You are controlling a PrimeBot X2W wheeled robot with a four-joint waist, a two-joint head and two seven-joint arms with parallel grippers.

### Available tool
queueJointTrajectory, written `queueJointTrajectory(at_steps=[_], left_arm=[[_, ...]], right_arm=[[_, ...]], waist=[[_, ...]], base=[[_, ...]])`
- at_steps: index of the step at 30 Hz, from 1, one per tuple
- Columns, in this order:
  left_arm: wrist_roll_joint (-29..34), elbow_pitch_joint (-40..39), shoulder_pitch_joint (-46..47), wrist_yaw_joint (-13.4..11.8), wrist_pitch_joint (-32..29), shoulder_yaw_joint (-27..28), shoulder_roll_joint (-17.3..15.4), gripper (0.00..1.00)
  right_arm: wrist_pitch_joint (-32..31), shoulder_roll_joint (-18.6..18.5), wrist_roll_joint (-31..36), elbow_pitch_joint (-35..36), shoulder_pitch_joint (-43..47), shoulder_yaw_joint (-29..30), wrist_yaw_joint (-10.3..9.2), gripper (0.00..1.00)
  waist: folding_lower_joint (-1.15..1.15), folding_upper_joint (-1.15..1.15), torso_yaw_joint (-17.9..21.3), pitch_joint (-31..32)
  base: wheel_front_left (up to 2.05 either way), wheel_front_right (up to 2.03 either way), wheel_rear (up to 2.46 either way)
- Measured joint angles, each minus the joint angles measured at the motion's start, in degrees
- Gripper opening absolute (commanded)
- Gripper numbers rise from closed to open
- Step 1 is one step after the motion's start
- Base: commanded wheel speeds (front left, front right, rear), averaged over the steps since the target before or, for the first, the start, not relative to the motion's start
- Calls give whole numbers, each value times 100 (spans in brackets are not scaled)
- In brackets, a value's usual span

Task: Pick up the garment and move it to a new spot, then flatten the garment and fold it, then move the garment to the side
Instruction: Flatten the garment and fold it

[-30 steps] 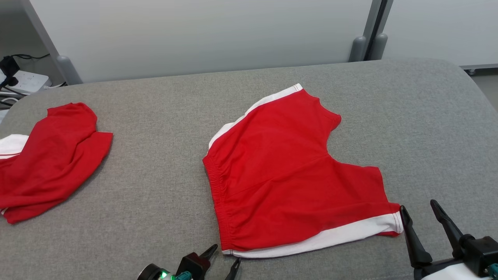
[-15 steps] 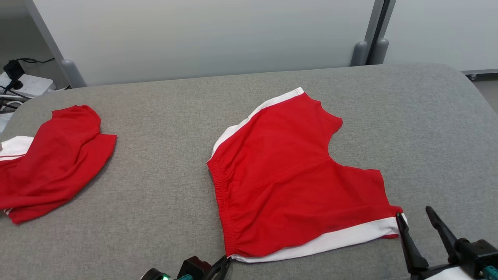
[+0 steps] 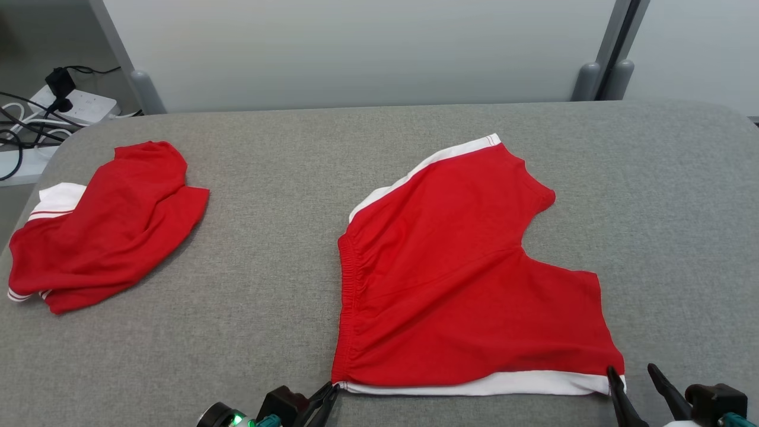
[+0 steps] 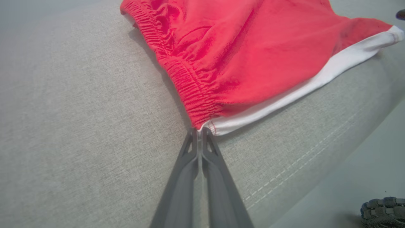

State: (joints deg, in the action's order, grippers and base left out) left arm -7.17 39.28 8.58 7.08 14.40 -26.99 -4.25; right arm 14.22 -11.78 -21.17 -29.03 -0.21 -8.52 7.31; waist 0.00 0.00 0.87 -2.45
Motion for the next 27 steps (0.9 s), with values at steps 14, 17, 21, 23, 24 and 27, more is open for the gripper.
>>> queueJointTrajectory(at_steps=[14, 17, 21, 23, 24, 27], left_arm=[[46, -122, -3, 0, 0, 49, 0, 0], [63, -124, -3, 0, 0, 68, -1, 0], [63, -125, -3, 0, 0, 93, -4, 0], [63, -144, -3, 0, 0, 93, -12, 0], [64, -172, -3, 0, 0, 93, -20, 0], [63, -378, -10, 0, 0, 101, -56, 0]], right_arm=[[0, 31, -448, -511, -107, -525, -1, 47], [0, 36, -483, -521, -107, -535, -1, 9], [0, 35, -504, -523, -107, -575, -1, 0], [0, 31, -501, -481, -106, -560, -1, 0], [0, 25, -499, -422, -105, -512, -1, 0], [0, -34, -447, -68, -101, -290, 0, 0]], waist=[[0, 0, -131, -38], [0, 0, -122, -45], [0, 0, -99, -63], [0, 0, -86, -69], [0, 0, -77, -73], [0, 0, -38, -77]], base=[[0, 0, 0], [0, 0, 0], [0, 0, 0], [0, 0, 0], [0, 0, 0], [0, 0, 0]])
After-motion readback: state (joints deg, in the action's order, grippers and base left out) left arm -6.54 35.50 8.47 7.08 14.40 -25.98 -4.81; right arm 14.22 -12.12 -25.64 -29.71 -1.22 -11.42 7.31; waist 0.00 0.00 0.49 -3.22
